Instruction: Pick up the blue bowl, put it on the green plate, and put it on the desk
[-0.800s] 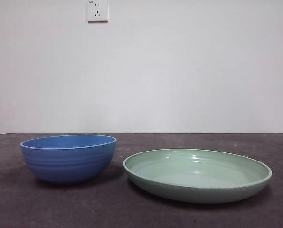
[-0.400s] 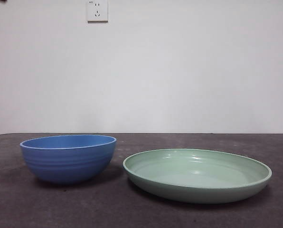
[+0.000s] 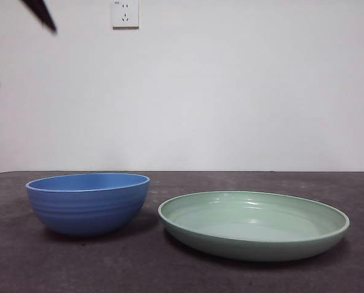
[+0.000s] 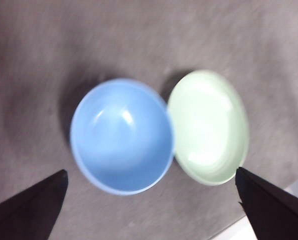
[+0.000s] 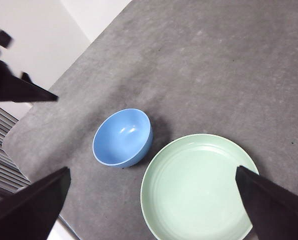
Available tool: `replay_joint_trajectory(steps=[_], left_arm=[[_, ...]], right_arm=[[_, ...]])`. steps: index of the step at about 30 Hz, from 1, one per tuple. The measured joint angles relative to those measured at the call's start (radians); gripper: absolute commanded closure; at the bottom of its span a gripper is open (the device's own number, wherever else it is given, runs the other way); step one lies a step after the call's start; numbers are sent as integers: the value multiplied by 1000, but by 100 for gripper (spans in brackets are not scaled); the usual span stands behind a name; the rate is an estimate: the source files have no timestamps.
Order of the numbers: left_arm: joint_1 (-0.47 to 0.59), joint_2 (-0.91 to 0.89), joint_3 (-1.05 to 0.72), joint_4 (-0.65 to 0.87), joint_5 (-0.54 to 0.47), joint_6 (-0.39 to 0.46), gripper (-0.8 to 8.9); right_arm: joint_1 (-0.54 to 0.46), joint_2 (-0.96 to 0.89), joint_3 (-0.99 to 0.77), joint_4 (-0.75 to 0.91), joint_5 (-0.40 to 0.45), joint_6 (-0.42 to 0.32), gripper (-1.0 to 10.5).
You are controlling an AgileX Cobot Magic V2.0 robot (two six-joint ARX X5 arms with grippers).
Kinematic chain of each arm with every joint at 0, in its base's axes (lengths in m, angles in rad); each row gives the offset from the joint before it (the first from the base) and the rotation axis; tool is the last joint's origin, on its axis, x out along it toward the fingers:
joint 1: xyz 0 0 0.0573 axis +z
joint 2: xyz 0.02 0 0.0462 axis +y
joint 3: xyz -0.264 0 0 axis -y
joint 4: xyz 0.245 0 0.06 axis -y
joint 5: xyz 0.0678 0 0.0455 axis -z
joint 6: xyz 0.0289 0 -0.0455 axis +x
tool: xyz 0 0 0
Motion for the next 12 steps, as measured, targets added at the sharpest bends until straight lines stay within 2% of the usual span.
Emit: replay_joint_trajectory(steps=[8, 12], left_arm=[[-2, 180, 0, 28, -69, 33, 167], [-8, 259, 0, 66, -72, 39, 167]], right_arm=[[0, 0, 0, 0, 1, 0, 325], [0, 0, 0, 0, 1, 0, 325]])
